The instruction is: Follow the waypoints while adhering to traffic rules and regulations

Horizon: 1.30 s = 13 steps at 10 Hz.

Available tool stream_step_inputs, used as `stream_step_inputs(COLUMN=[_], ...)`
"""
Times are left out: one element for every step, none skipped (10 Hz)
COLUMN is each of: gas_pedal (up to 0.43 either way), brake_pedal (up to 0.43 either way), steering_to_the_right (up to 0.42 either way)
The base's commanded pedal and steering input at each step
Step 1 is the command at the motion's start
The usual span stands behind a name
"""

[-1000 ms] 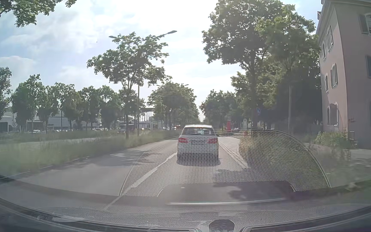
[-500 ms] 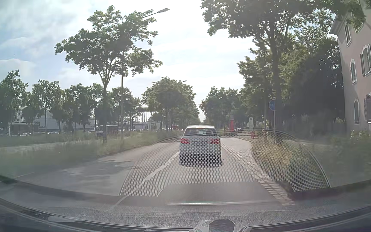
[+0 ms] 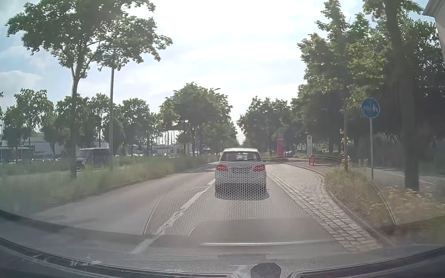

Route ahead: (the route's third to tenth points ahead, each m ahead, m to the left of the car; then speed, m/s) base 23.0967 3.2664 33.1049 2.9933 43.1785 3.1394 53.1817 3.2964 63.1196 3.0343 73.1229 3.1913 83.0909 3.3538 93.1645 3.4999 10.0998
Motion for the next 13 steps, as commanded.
stream_step_inputs(gas_pedal=[0.000, 0.000, 0.000, 0.000, 0.000, 0.000, 0.000, 0.000, 0.000, 0.000, 0.000, 0.000, 0.000], brake_pedal=[0.000, 0.000, 0.000, 0.000, 0.000, 0.000, 0.000, 0.000, 0.000, 0.000, 0.000, 0.000, 0.000], steering_to_the_right=[0.004, 0.003, 0.003, 0.003, 0.002, 0.002, 0.002, 0.002, 0.002, 0.002, 0.002, 0.002, 0.001])
